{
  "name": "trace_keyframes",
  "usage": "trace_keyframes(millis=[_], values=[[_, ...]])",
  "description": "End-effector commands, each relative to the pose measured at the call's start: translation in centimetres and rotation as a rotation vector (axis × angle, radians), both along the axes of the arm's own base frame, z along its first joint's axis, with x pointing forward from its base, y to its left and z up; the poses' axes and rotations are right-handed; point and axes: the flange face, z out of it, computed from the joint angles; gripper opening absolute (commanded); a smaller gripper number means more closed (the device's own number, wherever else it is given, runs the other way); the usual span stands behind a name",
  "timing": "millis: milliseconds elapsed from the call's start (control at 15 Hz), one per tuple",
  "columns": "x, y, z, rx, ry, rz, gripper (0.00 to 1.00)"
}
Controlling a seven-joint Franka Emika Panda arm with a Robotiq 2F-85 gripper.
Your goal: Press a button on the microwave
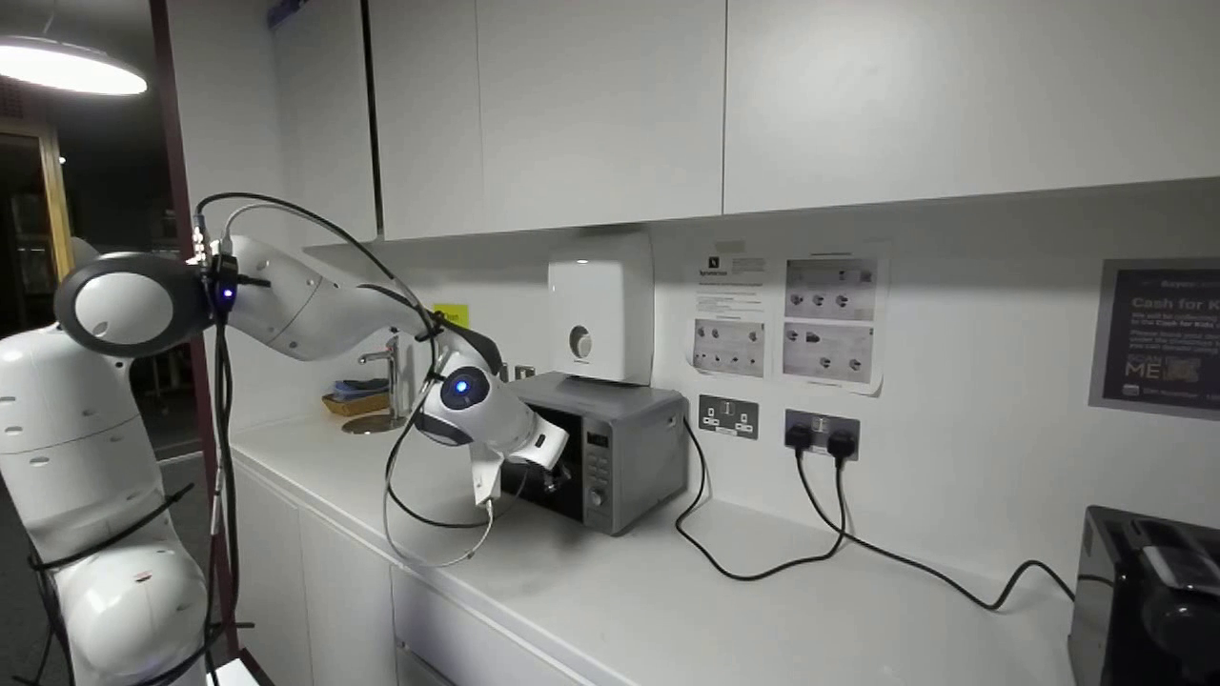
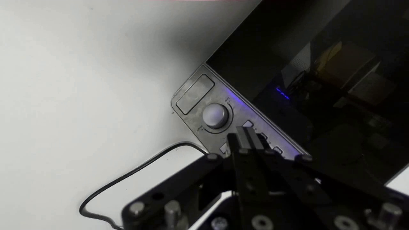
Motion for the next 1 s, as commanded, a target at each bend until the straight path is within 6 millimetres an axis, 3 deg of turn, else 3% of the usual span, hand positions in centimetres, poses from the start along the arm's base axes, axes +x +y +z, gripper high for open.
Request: trace_keyframes(millis=[0, 533, 933], values=[[-2.5, -0.3, 2.7, -0.021, 0.009, 0.067, 0.00], [-4.6, -1.2, 10.1, -0.136, 0.050, 0.149, 0.00], [-6.2, -2.2, 13.7, -0.218, 0.105, 0.032, 0.00]])
